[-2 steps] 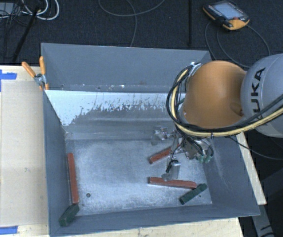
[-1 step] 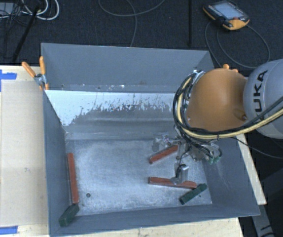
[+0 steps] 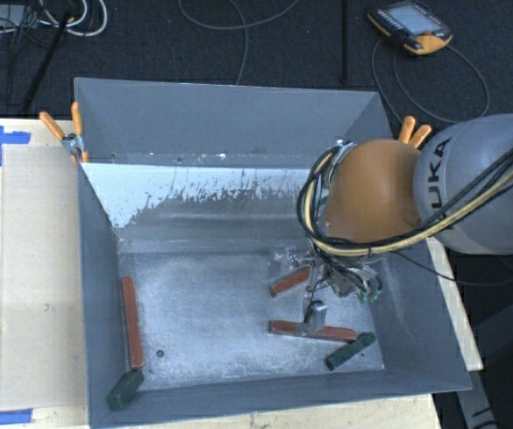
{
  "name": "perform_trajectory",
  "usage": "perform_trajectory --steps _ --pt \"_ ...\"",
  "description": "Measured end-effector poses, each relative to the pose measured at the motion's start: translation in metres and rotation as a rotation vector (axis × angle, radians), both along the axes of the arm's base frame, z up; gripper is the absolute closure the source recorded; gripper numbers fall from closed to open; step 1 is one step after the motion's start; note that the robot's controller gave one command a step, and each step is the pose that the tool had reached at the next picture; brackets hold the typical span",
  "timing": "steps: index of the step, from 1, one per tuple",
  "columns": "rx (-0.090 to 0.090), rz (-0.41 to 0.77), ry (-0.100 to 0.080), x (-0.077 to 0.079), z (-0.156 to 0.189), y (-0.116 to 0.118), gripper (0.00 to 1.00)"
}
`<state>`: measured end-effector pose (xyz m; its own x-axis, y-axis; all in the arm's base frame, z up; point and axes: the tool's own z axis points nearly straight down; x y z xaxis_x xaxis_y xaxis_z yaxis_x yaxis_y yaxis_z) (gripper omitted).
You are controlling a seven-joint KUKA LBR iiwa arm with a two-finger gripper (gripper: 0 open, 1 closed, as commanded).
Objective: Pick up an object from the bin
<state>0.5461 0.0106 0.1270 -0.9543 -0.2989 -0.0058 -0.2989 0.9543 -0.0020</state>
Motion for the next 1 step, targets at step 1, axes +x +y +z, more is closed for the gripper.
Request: perform_trajectory --steps 1 --pt "0.001 0.073 0.006 -0.0227 -0.0496 -0.0160 0.00"
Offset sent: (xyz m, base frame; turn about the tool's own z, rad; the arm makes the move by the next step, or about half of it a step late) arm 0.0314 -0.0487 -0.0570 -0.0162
